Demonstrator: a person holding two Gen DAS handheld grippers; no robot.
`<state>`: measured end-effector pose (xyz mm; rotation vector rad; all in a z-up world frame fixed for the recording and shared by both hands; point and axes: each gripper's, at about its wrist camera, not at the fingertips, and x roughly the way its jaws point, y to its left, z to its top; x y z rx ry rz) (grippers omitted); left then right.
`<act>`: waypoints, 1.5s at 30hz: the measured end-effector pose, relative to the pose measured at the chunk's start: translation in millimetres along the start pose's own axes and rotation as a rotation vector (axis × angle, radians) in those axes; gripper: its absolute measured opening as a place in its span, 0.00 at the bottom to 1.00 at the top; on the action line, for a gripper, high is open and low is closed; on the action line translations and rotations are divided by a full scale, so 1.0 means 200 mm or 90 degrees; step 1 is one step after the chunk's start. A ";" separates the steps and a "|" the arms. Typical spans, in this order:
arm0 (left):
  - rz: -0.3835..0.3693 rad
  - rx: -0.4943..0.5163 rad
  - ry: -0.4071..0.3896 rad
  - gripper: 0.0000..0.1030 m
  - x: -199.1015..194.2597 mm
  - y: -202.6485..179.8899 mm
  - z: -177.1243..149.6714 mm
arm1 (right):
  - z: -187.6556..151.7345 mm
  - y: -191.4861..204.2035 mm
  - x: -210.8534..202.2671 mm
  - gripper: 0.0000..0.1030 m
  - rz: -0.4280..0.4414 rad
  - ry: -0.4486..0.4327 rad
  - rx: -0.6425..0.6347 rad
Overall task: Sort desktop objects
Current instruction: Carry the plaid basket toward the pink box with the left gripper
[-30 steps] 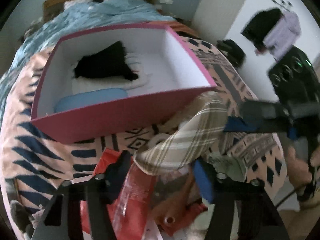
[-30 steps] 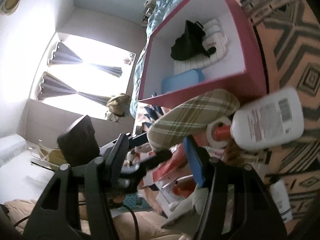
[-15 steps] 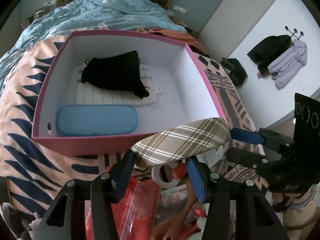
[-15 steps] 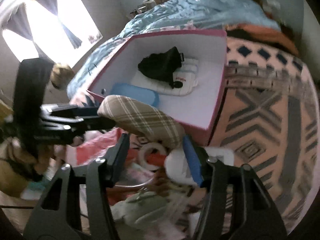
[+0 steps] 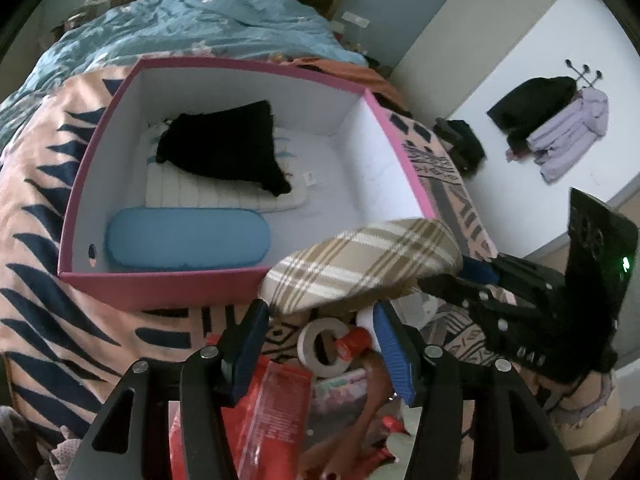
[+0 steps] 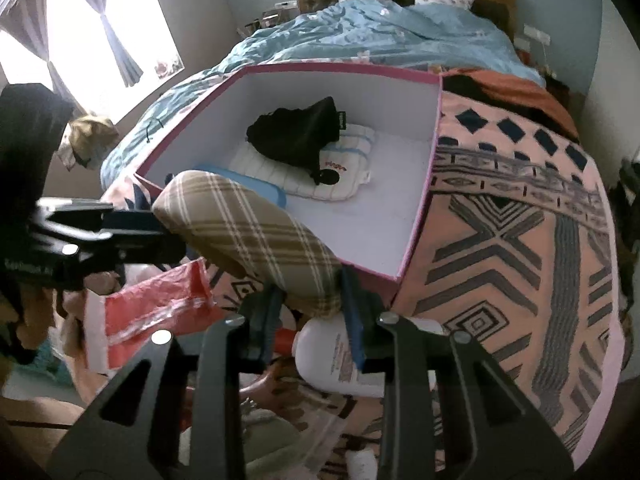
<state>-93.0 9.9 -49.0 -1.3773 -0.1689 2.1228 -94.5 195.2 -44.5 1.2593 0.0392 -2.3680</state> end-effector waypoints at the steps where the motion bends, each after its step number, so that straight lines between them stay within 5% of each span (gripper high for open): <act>1: -0.003 0.004 -0.002 0.54 -0.01 -0.01 0.00 | 0.01 -0.02 -0.02 0.30 0.010 -0.001 0.014; 10: -0.042 0.022 -0.028 0.53 -0.07 -0.07 0.01 | 0.06 -0.12 -0.15 0.25 0.063 0.002 0.070; 22: -0.050 0.006 0.013 0.46 -0.01 -0.09 -0.02 | 0.07 -0.17 -0.17 0.25 0.099 0.061 0.086; 31: -0.058 -0.013 0.065 0.46 0.11 -0.06 -0.05 | 0.07 -0.23 -0.06 0.27 0.081 0.097 0.110; 37: -0.044 -0.014 0.058 0.46 0.12 -0.05 -0.06 | 0.05 -0.23 -0.03 0.28 0.071 0.084 0.120; 41: -0.033 -0.020 0.054 0.28 0.13 -0.03 -0.04 | 0.03 -0.22 -0.03 0.32 0.052 0.076 0.118; 45: -0.035 -0.031 0.060 0.25 0.15 -0.02 -0.04 | -0.02 -0.21 -0.07 0.40 0.045 0.049 0.119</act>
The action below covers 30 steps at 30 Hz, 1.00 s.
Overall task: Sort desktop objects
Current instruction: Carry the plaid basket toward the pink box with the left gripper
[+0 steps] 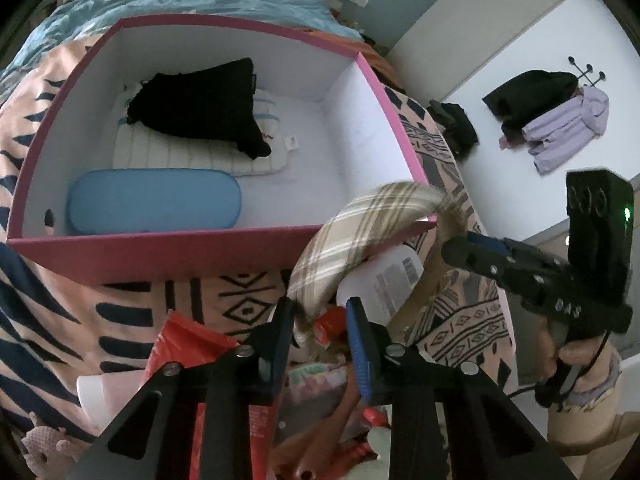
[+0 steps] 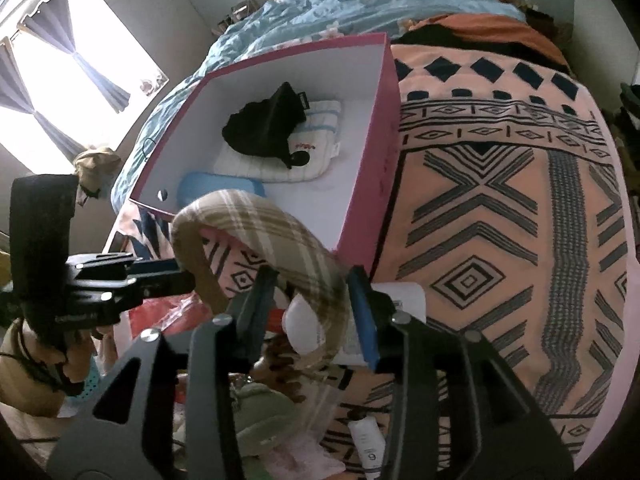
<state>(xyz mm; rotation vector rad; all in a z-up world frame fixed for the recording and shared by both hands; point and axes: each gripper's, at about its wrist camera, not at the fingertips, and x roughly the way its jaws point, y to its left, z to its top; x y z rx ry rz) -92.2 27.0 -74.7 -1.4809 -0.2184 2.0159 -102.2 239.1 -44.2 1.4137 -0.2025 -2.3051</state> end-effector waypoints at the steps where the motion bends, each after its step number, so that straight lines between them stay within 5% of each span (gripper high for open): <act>1: -0.001 -0.001 -0.001 0.25 0.00 0.00 0.00 | -0.02 0.00 -0.01 0.41 0.001 -0.007 0.001; 8: 0.004 0.007 0.002 0.25 0.01 -0.01 0.01 | -0.11 -0.04 0.01 0.40 -0.008 -0.016 0.016; 10: 0.003 0.002 0.007 0.26 0.01 -0.01 0.01 | -0.11 -0.03 0.02 0.27 -0.006 -0.016 0.007; 14: 0.006 -0.001 0.004 0.26 0.00 -0.01 0.02 | -0.10 -0.02 -0.01 0.20 -0.002 -0.027 0.007; 30: 0.007 0.032 -0.046 0.26 -0.17 -0.09 0.09 | 0.02 0.02 -0.15 0.19 0.024 -0.052 -0.004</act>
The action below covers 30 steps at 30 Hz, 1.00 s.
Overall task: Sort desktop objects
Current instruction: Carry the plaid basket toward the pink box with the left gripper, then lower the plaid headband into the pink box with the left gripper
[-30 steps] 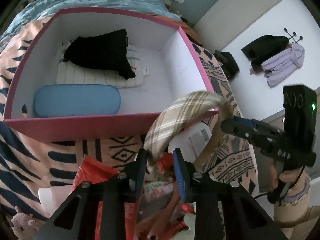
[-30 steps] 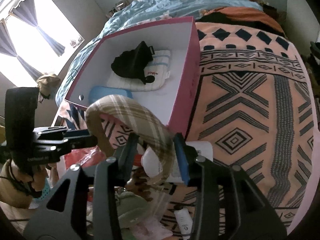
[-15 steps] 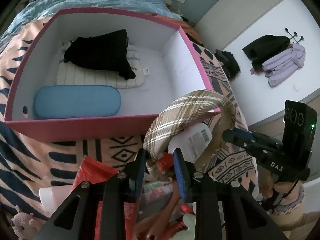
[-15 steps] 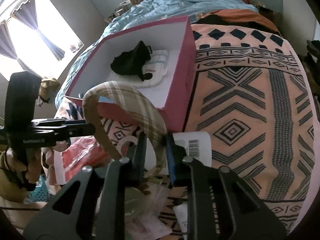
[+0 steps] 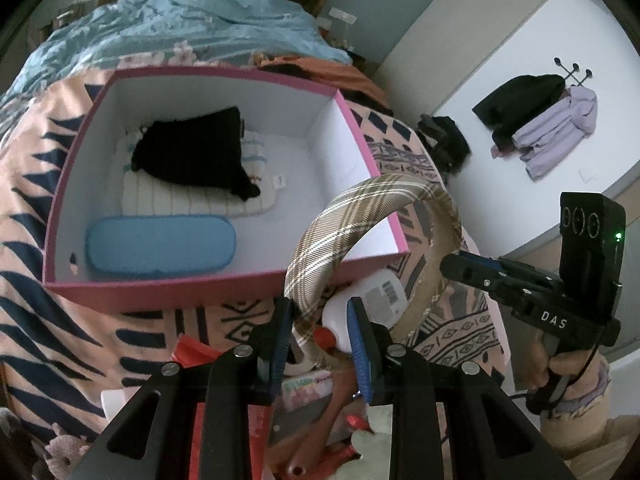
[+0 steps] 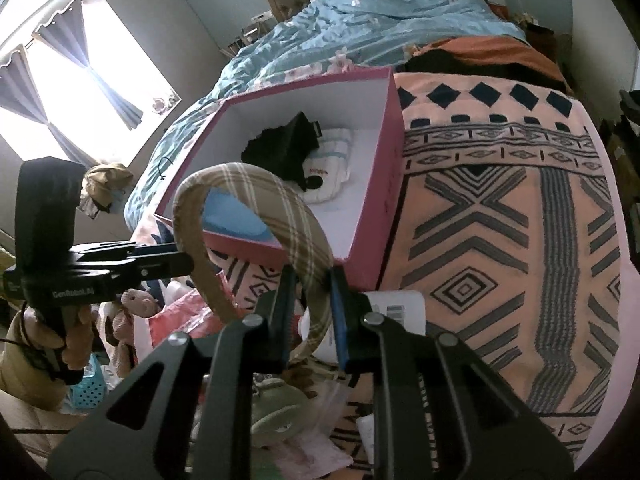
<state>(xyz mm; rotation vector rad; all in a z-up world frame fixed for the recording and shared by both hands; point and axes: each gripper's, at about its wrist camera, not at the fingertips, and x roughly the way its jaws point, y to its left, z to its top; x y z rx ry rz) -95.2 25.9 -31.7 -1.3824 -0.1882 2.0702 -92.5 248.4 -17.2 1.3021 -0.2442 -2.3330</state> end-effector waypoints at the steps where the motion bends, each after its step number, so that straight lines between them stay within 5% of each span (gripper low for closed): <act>1: -0.001 0.001 -0.005 0.27 -0.01 0.00 0.01 | 0.01 0.00 -0.01 0.19 0.000 -0.003 -0.001; 30: 0.027 0.032 -0.077 0.30 -0.17 0.00 0.22 | 0.26 0.08 -0.03 0.19 0.026 -0.040 -0.040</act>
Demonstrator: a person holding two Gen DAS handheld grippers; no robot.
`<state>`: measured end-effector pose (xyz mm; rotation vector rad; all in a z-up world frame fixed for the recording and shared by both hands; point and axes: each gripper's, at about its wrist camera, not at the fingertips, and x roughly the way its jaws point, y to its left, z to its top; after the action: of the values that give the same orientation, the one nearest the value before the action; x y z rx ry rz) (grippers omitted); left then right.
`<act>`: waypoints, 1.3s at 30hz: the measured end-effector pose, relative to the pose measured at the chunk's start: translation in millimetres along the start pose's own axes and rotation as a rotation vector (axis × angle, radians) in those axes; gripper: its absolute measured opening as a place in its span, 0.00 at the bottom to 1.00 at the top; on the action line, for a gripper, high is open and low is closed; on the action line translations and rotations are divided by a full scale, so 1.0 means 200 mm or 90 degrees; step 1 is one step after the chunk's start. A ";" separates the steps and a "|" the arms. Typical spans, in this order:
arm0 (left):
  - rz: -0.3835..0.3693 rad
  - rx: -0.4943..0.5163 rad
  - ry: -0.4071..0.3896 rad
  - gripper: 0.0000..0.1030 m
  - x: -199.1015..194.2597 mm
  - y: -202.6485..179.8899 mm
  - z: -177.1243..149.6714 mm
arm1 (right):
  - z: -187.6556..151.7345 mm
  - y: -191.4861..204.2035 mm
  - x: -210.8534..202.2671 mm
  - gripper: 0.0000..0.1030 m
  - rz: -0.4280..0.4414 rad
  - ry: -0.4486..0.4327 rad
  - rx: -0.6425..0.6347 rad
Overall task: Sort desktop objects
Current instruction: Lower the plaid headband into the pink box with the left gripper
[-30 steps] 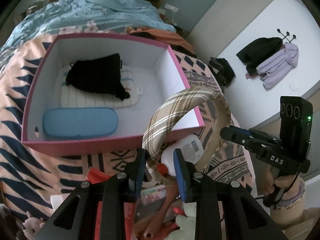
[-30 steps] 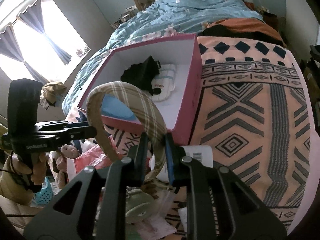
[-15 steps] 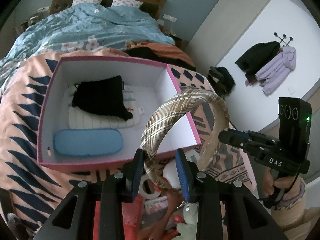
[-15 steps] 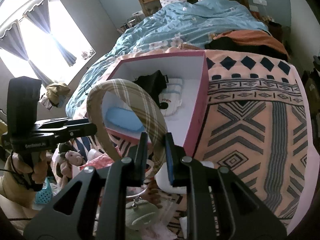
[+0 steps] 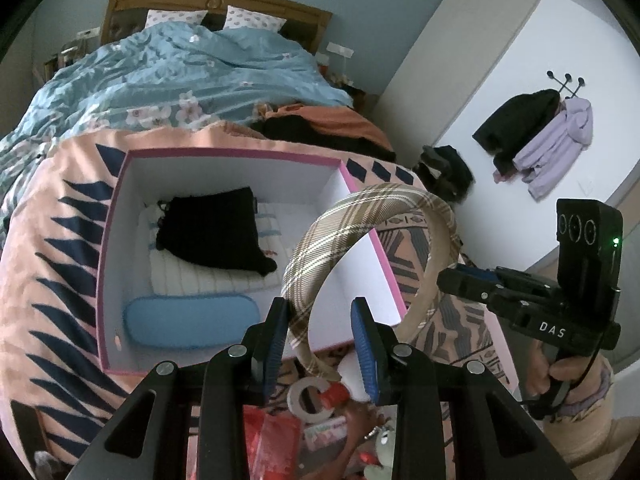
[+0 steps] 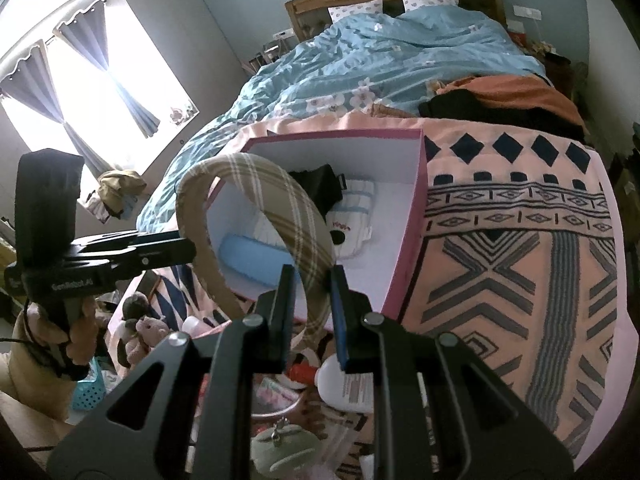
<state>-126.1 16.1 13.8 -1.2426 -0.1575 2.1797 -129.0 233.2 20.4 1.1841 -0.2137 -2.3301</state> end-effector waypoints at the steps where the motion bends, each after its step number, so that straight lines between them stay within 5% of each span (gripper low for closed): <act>1: 0.000 0.000 0.000 0.30 0.00 0.01 0.01 | 0.01 0.00 0.00 0.19 0.001 -0.002 0.000; 39: 0.030 -0.020 0.020 0.30 0.30 0.16 0.23 | 0.24 -0.18 0.27 0.19 -0.015 0.021 0.023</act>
<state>-200.0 34.5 -18.0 -1.3102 -0.1518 2.2032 -206.8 232.4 -1.0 1.2479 -0.2330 -2.3349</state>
